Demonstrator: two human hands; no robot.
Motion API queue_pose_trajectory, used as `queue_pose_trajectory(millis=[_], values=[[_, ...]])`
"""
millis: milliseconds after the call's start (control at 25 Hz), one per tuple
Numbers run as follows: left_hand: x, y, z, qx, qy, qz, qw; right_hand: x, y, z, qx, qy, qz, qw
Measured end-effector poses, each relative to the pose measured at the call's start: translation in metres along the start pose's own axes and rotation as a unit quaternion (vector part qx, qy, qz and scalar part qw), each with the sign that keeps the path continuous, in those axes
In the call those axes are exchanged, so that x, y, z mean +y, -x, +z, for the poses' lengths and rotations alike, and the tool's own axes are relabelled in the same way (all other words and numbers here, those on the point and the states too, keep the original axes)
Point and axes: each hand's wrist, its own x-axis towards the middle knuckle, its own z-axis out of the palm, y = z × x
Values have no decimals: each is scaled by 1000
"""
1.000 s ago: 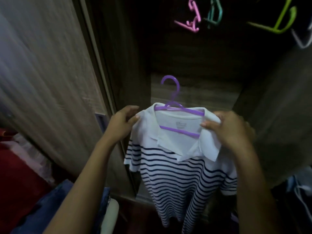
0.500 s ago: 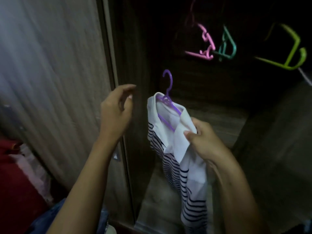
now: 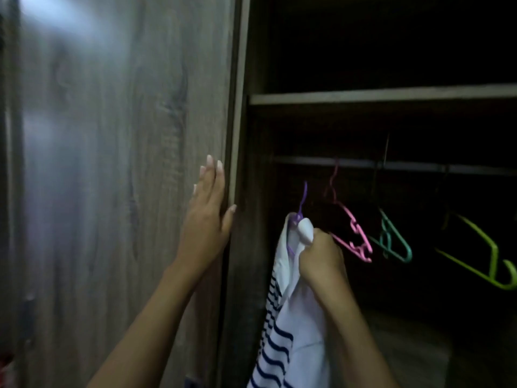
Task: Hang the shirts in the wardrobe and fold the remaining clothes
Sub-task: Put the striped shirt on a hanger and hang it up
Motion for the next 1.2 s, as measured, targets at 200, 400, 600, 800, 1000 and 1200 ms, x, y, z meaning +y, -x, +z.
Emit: queue_pose_trajectory(millis=[200,400,600,800,1000,1200], values=[[-15,-59,-29,51,-39,54,996,-61,-70,7,56,16,-76,995],[-16,-80,-30,56,-25,79,995,-93,-126,9,111,19,-99,989],[-23,-84,-28,67,-52,75,994,-102,-157,18,94,32,-111,989],[-26,-91,-26,63,-50,60,995,-100,-159,25,74,30,-103,991],[-26,-94,-22,46,-32,54,997,-90,-149,30,74,41,-82,993],[-16,-98,-33,23,-3,43,999,-92,-115,22,89,62,-77,991]])
